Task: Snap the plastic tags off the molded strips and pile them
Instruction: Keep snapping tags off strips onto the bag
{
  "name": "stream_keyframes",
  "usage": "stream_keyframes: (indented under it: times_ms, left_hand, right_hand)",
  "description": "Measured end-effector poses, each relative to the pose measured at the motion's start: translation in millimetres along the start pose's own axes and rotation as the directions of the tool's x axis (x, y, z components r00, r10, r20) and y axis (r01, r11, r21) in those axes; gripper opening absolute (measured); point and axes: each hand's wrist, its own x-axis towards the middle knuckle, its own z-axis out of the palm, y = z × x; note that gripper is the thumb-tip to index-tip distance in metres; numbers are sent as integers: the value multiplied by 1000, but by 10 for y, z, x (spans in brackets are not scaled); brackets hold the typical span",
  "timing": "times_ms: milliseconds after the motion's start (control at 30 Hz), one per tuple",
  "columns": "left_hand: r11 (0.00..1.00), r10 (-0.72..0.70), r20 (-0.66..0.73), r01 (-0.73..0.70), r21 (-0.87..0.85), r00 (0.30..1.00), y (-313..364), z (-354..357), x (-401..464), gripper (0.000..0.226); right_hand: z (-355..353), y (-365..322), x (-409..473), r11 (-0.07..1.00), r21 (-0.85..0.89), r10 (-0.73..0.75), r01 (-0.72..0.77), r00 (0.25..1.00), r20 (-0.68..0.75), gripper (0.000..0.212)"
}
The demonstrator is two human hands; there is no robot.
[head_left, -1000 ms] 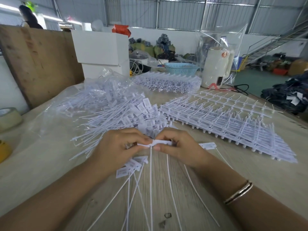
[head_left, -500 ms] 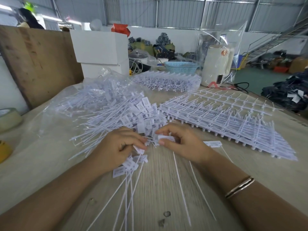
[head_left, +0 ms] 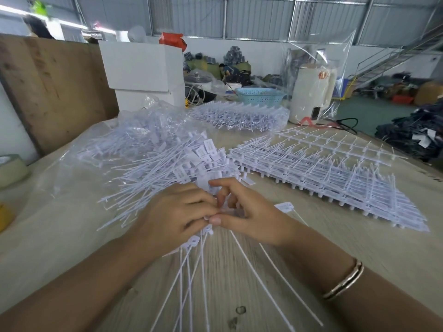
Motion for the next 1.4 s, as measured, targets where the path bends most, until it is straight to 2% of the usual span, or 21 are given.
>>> stream_keyframes:
  times_ms: [67,100,167,367,433,567,700,767,867,933,1033,1100,1200,1300,1333,1400]
  left_hand:
    - [1000,-9,-19,9,8,1000,4,-33,9,25]
    - [1000,-14,-26,15,14,1000,9,-50,18,28]
    - [999,-13,-27,14,49,1000,25,-67,31,29]
    - [992,-8,-38,13,129,999,13,-54,12,25]
    - [997,-59,-78,62,37,995,16,-48,1,25]
    - [944,-235,-198,175,-281,951,42,-10,-23,24]
    - [887,-366,-214,270,-374,906,60,4,-42,23]
    - [884,-375,-215,278,-377,902,40,14,-44,26]
    - [889,-321,-190,225,-400,928,-35,8,-65,23]
    - [925,-238,-134,182,-332,962,-88,3,-80,22]
    - [969,-153,-42,141,-200,987,-93,20,-77,46]
    - [944,-213,-2,206,-259,977,-82,26,-62,51]
    - [834,-376,42,358,-420,926,-15,41,-55,28]
    - [783,-469,56,445,-434,881,73,83,-28,6]
    - [783,-475,63,454,-425,878,66,111,-31,17]
    - [750,-487,130,490,-444,864,34,142,-55,19]
  right_hand:
    - [-98,31,-8,997,25,67,-69,996,61,26]
    - [-133,54,-13,993,59,94,-99,992,80,22]
    - [-163,90,-19,984,122,116,-128,988,97,23]
    - [-110,147,13,984,171,58,-59,998,13,18]
    - [-89,137,22,986,167,21,-15,999,-34,11]
    - [-61,64,32,988,136,-62,76,993,-102,15]
    - [-58,20,46,991,34,-120,128,978,-171,11]
    - [-103,19,29,991,38,-119,129,973,-199,11]
    - [-212,48,-16,996,73,-44,59,981,-190,11]
    - [-258,79,-36,999,38,-21,29,979,-202,20]
    - [-213,56,-26,995,-88,-53,38,983,-175,30]
    - [-137,36,1,982,-180,-77,54,989,-125,47]
    - [-5,-23,48,979,-172,-128,111,988,-91,57]
    - [84,-61,58,974,-175,-158,146,986,-56,57]
    - [68,-63,52,973,-180,-154,143,987,-44,57]
    - [-39,-37,29,971,-209,-127,119,992,-25,51]
